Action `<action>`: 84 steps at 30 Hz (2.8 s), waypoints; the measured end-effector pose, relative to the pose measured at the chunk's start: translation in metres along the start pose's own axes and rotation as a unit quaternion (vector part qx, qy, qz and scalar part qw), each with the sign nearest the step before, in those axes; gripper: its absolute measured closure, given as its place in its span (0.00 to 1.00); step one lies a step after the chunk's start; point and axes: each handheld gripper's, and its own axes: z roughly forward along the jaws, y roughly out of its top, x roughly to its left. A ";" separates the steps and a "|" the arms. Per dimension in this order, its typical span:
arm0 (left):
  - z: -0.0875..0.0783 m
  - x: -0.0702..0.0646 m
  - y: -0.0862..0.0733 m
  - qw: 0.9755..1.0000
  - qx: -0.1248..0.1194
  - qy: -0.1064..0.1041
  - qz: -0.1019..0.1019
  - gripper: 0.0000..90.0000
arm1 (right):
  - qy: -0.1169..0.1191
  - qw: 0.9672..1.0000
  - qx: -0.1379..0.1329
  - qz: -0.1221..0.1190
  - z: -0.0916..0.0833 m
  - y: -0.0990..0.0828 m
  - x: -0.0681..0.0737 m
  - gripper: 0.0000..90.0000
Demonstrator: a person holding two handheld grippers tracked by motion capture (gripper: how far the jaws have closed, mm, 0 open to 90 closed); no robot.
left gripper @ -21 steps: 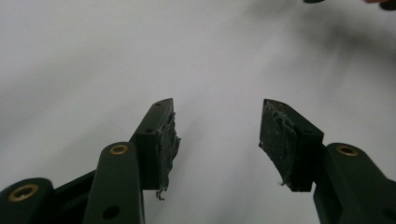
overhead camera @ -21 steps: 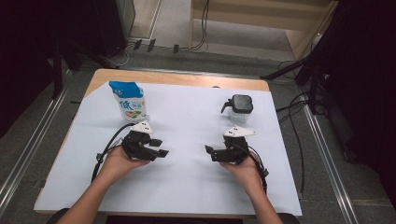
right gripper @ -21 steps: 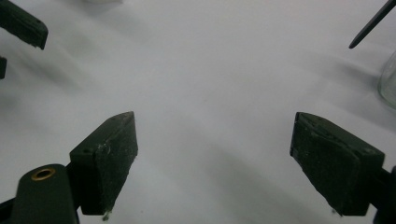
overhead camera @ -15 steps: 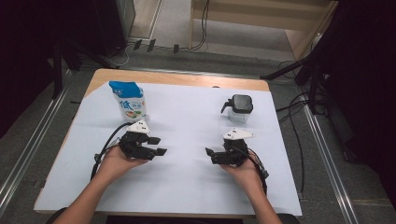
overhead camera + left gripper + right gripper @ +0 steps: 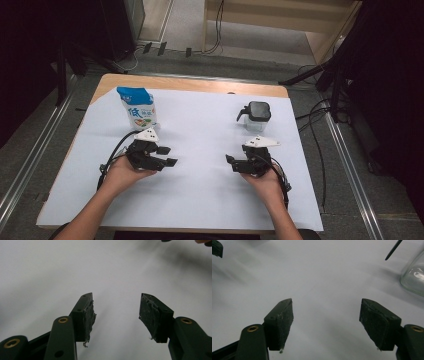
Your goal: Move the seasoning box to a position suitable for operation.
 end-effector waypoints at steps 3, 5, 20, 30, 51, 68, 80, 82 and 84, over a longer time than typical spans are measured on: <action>-0.002 0.001 0.000 1.000 -0.007 -0.005 -0.004 0.51 | -0.001 1.000 -0.003 0.002 -0.001 0.000 -0.002 0.34; -0.002 0.001 0.000 1.000 -0.009 -0.004 -0.006 0.51 | 0.000 1.000 -0.002 0.007 -0.002 0.000 -0.003 0.34; -0.003 0.003 0.000 1.000 -0.009 -0.010 -0.015 0.51 | -0.018 0.999 -0.018 0.029 -0.008 0.000 -0.017 0.34; -0.009 0.001 -0.002 1.000 -0.017 -0.011 -0.015 0.51 | -0.052 0.996 -0.039 0.052 -0.011 0.004 -0.033 0.24; -0.011 -0.001 -0.007 1.000 -0.016 -0.005 -0.012 0.50 | -0.138 0.984 -0.052 0.102 0.013 0.027 -0.073 0.03; -0.007 -0.003 -0.005 1.000 -0.014 -0.007 -0.009 0.50 | -0.164 0.977 -0.053 0.128 0.046 0.043 -0.096 0.00; -0.010 -0.006 -0.012 1.000 -0.009 -0.006 -0.016 0.50 | -0.174 0.974 -0.052 0.137 0.066 0.043 -0.106 0.01; -0.010 -0.006 -0.013 1.000 -0.008 -0.002 -0.016 0.50 | -0.176 0.974 -0.053 0.135 0.068 0.043 -0.107 0.01; -0.011 -0.006 -0.014 1.000 -0.007 -0.001 -0.016 0.50 | -0.179 0.973 -0.056 0.136 0.070 0.043 -0.107 0.01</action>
